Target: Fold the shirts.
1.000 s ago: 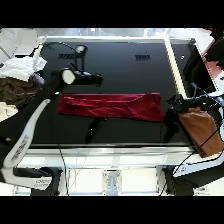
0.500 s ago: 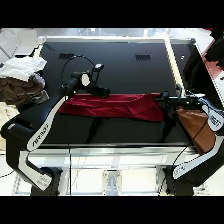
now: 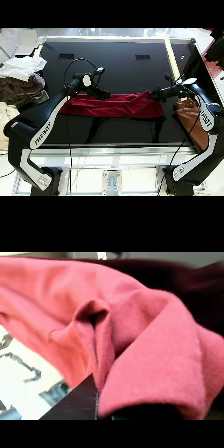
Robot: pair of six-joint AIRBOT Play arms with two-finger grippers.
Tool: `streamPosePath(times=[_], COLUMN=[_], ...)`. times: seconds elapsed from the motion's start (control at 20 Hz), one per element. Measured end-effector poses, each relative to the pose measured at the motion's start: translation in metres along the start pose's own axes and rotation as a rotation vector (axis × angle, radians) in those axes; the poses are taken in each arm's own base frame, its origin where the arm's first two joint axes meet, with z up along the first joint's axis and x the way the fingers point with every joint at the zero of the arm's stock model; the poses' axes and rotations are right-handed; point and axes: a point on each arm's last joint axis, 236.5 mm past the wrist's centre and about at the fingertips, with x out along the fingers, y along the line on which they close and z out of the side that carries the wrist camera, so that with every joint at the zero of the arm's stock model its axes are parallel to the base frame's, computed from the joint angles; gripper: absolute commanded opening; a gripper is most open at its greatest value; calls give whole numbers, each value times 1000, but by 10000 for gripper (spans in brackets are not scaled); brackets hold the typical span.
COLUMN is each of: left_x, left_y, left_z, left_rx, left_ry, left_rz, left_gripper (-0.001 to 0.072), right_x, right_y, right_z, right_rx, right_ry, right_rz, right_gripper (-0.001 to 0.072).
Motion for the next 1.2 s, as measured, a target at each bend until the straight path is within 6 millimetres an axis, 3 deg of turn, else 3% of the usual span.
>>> streamPosePath(times=[0.2, 0.4, 0.55, 0.85, 0.95, 1.05, 1.2], left_x=[16, 34, 41, 52, 40, 9, -68], left_y=[-8, -24, -30, -30, -23, 2, 58], left_z=[0, -1, -5, -10, -1, 17, 45], left_rx=[30, 78, 101, 112, 116, 123, 70], left_ry=[46, 94, 116, 140, 120, 75, -35], left_rz=[-12, -31, -37, -38, -21, 46, 190], left_gripper=[5, 6, 6, 6, 10, 15, 15], right_x=[-27, -45, -36, 8, 19, 29, 44], right_y=[45, 107, 153, 235, 256, 273, 295], right_z=[3, 8, 0, -28, -33, -36, -37], right_rx=[-55, -151, -231, -364, -383, -385, -377], right_ry=[3, -22, 1, 36, 27, 8, -29], right_rz=[2, -3, -11, 10, 19, 34, 57], right_gripper=[21, 21, 21, 20, 20, 19, 18])
